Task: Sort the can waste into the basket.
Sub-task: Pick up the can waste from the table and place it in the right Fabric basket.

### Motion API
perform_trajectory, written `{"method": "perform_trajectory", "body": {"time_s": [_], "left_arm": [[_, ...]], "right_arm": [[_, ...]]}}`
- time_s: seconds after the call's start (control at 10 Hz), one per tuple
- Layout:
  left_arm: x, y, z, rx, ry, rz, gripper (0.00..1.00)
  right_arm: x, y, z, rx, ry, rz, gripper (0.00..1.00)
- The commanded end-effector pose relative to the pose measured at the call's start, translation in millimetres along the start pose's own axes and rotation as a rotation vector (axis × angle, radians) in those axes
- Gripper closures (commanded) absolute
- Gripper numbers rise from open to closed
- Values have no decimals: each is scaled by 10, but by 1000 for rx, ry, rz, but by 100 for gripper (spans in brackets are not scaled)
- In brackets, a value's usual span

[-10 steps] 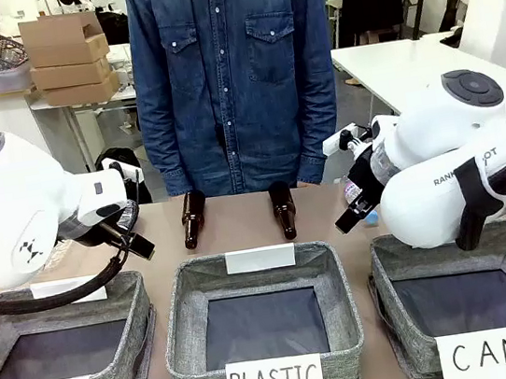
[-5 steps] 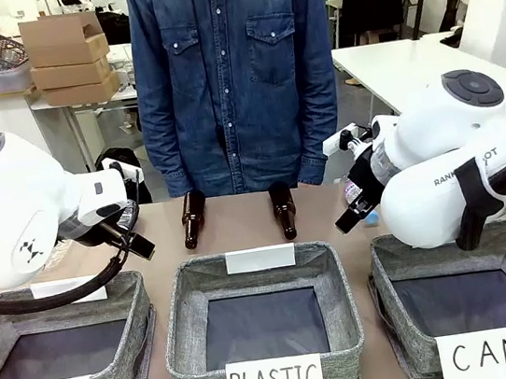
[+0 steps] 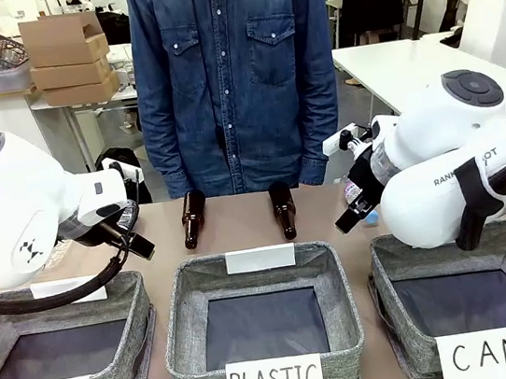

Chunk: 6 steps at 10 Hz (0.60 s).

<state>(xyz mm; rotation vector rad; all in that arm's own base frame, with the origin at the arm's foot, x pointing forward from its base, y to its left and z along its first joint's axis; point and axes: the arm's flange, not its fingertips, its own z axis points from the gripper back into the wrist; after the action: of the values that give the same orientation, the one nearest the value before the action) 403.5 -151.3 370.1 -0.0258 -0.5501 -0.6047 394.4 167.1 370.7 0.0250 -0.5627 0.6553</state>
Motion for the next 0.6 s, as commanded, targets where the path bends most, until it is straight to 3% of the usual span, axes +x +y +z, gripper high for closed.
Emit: {"method": "perform_trajectory", "body": {"time_s": [0.0, 0.2, 0.3, 0.4, 0.5], "left_arm": [[0, 0, 1, 0, 0, 0, 0], [0, 0, 1, 0, 0, 0, 0], [0, 0, 0, 0, 0, 0, 0], [-14, -5, 383, -31, -6, -80, 0], [-33, -39, 839, 3, -27, -64, 0]], "right_arm": [[0, -1, 0, 0, 0, 0, 0], [0, 0, 0, 0, 0, 0, 0], [-52, -59, 273, 39, -14, 44, 0], [-126, -165, 642, 52, -18, 30, 0], [-219, -252, 1043, 82, -26, -41, 0]]}}
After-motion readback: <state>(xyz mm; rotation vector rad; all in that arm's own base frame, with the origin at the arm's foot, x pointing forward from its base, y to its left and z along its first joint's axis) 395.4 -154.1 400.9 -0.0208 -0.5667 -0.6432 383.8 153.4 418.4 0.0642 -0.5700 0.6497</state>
